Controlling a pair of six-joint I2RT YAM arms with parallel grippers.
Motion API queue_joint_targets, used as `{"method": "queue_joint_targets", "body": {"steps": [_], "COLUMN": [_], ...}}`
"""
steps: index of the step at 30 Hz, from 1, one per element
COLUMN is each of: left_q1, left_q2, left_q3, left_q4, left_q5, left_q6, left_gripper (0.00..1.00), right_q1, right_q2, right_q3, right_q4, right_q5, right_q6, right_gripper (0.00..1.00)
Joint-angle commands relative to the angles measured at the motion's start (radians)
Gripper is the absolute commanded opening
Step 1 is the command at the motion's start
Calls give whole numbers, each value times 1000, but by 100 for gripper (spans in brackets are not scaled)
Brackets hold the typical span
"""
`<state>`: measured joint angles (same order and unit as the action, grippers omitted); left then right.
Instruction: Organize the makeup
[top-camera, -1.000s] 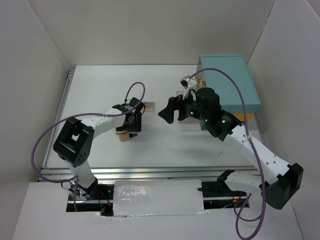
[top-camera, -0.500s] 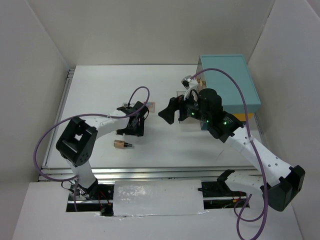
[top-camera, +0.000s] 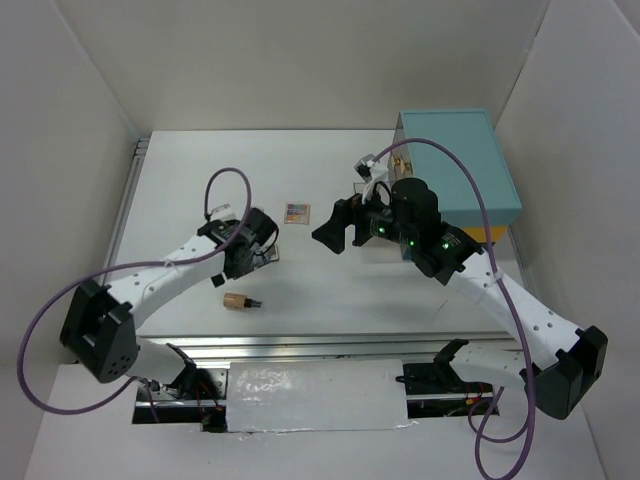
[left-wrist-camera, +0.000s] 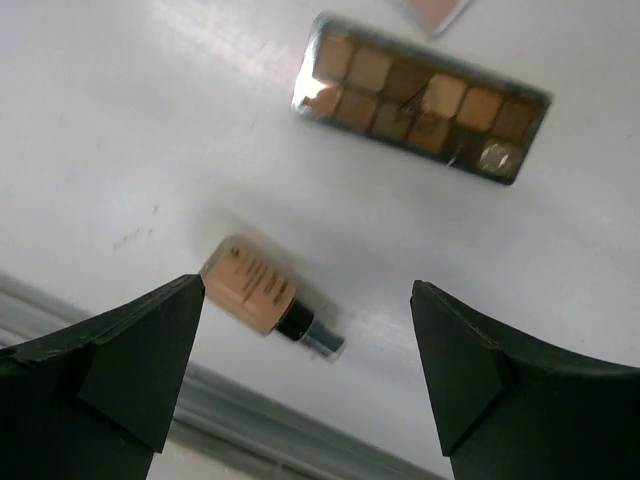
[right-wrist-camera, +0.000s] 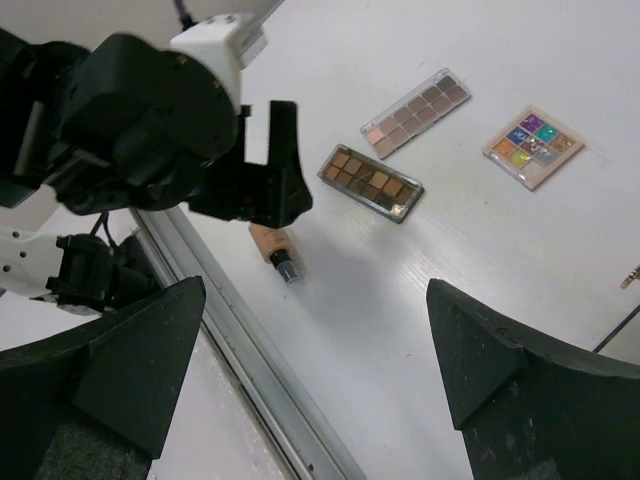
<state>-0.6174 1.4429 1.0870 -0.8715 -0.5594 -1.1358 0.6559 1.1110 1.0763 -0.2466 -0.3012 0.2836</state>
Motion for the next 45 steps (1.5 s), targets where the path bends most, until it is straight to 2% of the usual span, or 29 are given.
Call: {"method": "queue_joint_targets", "body": {"steps": [1, 5, 12, 19, 28, 30, 32, 35, 38, 39, 40, 43, 45], "left_q1": [-31, -74, -77, -74, -39, -13, -4, -4, -1, 1, -1, -5, -24], "left_q2": [-134, -245, -289, -242, -60, -12, 5, 5, -7, -15, -22, -87, -177], "left_q3": [-90, -159, -279, -302, -337, -349, -355, -358, -352, -348, -342, -302, -270], "left_q4": [-158, -228, -115, -89, 66, 106, 149, 164, 172, 170, 170, 169, 202], "left_q5": [35, 58, 40, -52, -47, -17, 3, 4, 0, 0, 0, 22, 27], "left_q6": [-310, -519, -608, -691, -639, -613, -579, -559, -533, -524, -492, -406, -319], "left_gripper": [99, 99, 99, 99, 97, 88, 70, 38, 32, 27, 18, 2, 0], "right_q1": [20, 39, 56, 74, 88, 93, 93, 94, 97, 97, 97, 97, 96], "right_q2": [12, 20, -13, -49, -62, -60, -62, -66, -66, -66, -65, -59, -59], "right_q3": [17, 22, -9, -38, -49, -46, -42, -41, -44, -47, -50, -64, -84], "right_q4": [38, 33, 82, 107, 124, 121, 110, 110, 115, 116, 121, 144, 171], "right_q5": [-49, -78, -150, -164, -170, -167, -156, -141, -139, -138, -131, -104, -72], "right_q6": [-6, -3, 26, 32, 37, 34, 29, 26, 23, 22, 22, 43, 58], "right_gripper": [100, 100, 100, 100, 100, 100, 100, 100, 100, 100, 100, 100, 100]}}
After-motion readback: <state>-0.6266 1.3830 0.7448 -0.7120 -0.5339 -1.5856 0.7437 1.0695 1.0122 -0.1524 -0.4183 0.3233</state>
